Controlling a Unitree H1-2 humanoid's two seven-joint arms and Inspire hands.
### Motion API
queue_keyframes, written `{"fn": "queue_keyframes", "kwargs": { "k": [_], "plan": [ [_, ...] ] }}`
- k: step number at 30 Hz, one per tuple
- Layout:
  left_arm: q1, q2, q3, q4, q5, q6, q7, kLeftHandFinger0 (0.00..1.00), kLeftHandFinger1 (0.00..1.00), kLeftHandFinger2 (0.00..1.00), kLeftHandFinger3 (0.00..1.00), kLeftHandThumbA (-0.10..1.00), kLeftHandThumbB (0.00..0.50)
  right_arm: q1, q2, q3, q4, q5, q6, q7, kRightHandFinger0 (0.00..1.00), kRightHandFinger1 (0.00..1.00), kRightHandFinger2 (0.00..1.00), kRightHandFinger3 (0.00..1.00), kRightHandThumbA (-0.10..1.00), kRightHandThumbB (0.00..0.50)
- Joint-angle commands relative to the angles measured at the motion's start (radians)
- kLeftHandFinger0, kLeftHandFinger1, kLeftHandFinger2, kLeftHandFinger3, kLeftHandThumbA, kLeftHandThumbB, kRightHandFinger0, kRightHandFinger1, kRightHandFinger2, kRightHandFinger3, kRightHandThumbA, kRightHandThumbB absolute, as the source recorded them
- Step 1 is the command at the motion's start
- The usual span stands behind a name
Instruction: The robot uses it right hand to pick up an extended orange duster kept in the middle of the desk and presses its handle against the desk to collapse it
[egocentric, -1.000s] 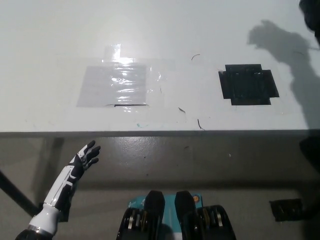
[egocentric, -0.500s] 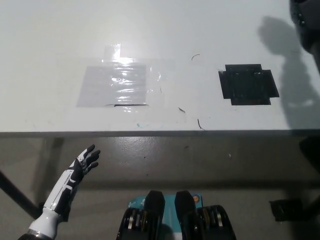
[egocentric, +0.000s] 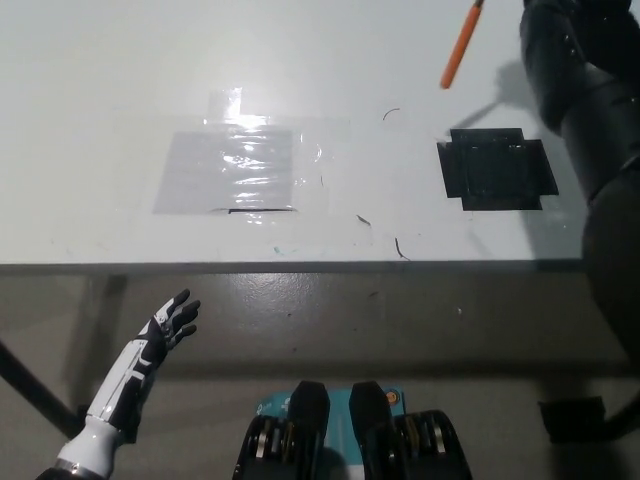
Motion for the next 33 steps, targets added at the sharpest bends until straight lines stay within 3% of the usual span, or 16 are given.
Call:
{"fn": "queue_keyframes", "kwargs": {
  "k": [1,9,15,18,27,31,33],
  "plan": [
    [-0.009,0.019,0.007,-0.025,-0.015,-0.022,-0.012,1.0,1.0,1.0,1.0,1.0,0.335,-0.025,0.01,-0.003,0.011,0.073,-0.067,0.018,0.0,0.33,0.71,0.71,-0.1,0.081],
    [-0.018,0.016,0.008,-0.02,-0.021,-0.028,-0.013,1.0,1.0,1.0,1.0,1.0,0.347,0.023,0.02,0.071,0.027,0.033,-0.08,-0.031,0.0,0.35,0.7,0.75,-0.1,0.104],
    [-0.017,0.015,0.01,-0.023,-0.02,-0.023,-0.01,1.0,1.0,1.0,1.0,1.0,0.342,0.048,0.021,0.168,0.034,-0.023,-0.097,-0.105,0.0,0.16,0.53,0.62,-0.1,0.128],
    [-0.018,0.015,0.009,-0.024,-0.02,-0.022,-0.011,1.0,1.0,1.0,1.0,1.0,0.342,0.061,0.023,0.214,0.02,-0.044,-0.103,-0.143,0.0,0.12,0.51,0.6,-0.1,0.146],
    [-0.016,0.018,0.006,-0.032,-0.021,-0.018,-0.015,1.0,1.0,1.0,1.0,1.0,0.339,0.133,0.045,0.363,-0.038,-0.123,-0.105,-0.241,0.0,0.18,0.55,0.58,-0.1,0.145],
    [-0.019,0.019,0.008,-0.028,-0.022,-0.02,-0.015,1.0,1.0,1.0,1.0,1.0,0.338,0.198,0.085,0.415,-0.05,-0.137,-0.105,-0.301,0.0,0.07,0.45,0.54,-0.1,0.133],
    [-0.02,0.019,0.008,-0.03,-0.024,-0.016,-0.016,1.0,1.0,1.0,1.0,1.0,0.346,0.227,0.099,0.422,-0.039,-0.13,-0.105,-0.307,0.0,0.08,0.45,0.52,-0.1,0.154]
  ]
}}
